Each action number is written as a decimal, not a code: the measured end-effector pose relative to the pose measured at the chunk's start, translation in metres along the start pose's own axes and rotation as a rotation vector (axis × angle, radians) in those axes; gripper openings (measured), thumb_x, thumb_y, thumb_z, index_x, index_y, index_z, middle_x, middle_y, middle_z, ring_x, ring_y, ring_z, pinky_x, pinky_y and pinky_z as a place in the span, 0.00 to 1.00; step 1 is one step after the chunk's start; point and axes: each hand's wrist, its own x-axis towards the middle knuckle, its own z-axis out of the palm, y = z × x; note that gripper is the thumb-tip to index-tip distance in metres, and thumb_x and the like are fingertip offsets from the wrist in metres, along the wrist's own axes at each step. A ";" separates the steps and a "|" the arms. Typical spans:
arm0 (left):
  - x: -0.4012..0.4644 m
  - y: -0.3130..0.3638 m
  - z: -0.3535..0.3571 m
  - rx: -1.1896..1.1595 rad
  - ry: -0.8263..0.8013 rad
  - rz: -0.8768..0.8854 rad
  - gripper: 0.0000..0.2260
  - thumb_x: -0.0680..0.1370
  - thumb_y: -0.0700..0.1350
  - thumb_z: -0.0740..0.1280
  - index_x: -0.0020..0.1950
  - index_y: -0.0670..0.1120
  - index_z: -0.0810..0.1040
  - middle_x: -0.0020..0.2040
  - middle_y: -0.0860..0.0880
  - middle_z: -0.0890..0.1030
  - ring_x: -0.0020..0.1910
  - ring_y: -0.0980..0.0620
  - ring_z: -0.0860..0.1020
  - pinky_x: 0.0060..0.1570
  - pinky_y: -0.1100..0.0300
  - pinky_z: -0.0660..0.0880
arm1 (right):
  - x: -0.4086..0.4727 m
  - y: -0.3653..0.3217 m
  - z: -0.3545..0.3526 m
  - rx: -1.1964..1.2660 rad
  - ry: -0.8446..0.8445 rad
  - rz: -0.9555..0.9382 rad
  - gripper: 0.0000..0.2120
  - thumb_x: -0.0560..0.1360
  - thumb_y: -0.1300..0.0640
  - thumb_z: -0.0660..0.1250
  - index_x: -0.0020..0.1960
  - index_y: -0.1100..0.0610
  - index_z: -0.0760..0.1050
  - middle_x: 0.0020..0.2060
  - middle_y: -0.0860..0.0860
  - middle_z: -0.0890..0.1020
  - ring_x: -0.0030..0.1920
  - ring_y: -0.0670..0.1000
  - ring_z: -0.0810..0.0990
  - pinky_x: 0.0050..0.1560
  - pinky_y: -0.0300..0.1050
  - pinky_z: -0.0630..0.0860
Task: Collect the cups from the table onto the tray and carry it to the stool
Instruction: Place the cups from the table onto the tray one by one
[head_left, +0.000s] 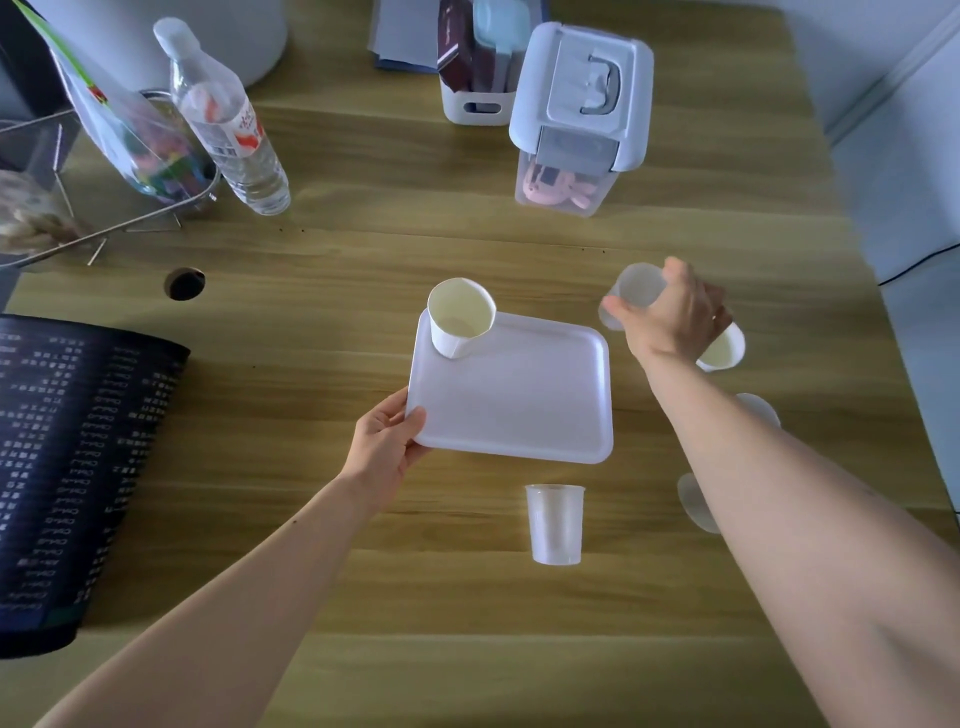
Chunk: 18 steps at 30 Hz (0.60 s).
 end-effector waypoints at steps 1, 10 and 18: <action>0.000 -0.001 0.003 0.003 -0.002 0.000 0.14 0.79 0.35 0.63 0.60 0.47 0.79 0.48 0.50 0.86 0.47 0.54 0.84 0.45 0.62 0.80 | -0.003 -0.004 -0.004 0.020 0.003 -0.011 0.33 0.63 0.45 0.76 0.64 0.55 0.72 0.59 0.53 0.80 0.65 0.58 0.70 0.64 0.54 0.61; -0.006 -0.008 0.023 0.016 -0.007 -0.006 0.13 0.79 0.35 0.63 0.55 0.50 0.80 0.49 0.50 0.85 0.50 0.51 0.82 0.46 0.62 0.80 | -0.047 -0.021 -0.012 0.084 -0.199 -0.185 0.35 0.63 0.43 0.78 0.66 0.52 0.73 0.62 0.50 0.78 0.68 0.54 0.68 0.67 0.50 0.60; -0.014 -0.009 0.030 0.022 -0.057 0.001 0.13 0.79 0.35 0.63 0.56 0.50 0.80 0.51 0.48 0.85 0.51 0.51 0.82 0.48 0.61 0.80 | -0.065 -0.019 -0.013 0.092 -0.277 -0.267 0.37 0.62 0.43 0.79 0.68 0.52 0.72 0.65 0.49 0.77 0.71 0.52 0.64 0.67 0.46 0.56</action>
